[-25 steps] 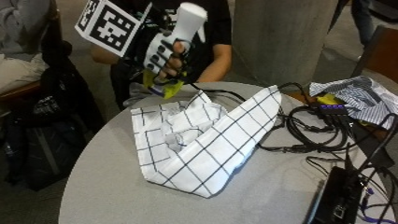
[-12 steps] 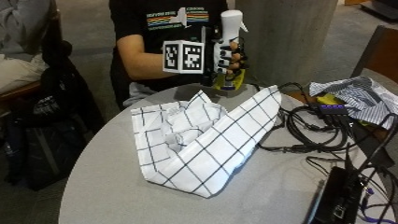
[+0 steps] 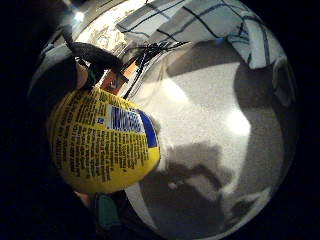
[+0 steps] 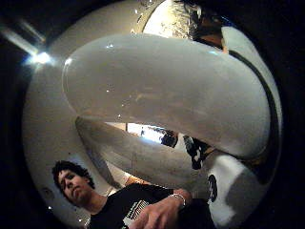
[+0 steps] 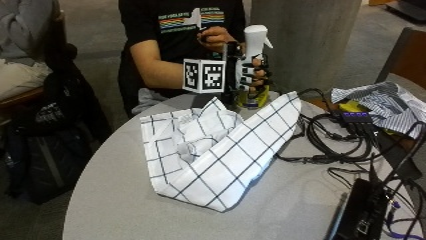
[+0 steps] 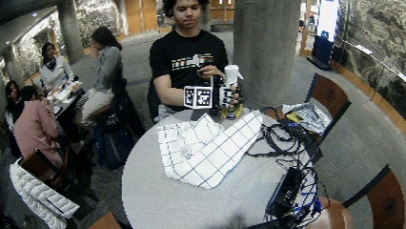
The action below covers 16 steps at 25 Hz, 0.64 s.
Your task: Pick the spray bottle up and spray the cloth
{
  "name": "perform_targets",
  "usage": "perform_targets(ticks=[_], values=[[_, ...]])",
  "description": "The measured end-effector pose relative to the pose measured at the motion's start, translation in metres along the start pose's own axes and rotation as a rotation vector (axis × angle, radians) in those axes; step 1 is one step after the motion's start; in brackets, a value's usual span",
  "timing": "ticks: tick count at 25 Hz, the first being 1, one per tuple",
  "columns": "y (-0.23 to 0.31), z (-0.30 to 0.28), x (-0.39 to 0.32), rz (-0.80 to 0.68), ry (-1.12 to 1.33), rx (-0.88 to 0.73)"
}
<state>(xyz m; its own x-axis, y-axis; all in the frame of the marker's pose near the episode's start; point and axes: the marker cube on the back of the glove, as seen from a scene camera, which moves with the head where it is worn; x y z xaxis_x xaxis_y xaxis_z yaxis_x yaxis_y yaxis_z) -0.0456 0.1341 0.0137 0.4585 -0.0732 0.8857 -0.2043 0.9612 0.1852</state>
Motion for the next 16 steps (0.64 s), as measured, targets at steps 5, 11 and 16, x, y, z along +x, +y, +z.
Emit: perform_targets(ticks=[5,11,16], values=[[0.011,-0.013,0.000,-0.021,-0.010,-0.009],[0.063,-0.080,-0.007,-0.125,0.290,0.122],[0.106,-0.127,0.000,-0.117,0.636,0.193]])
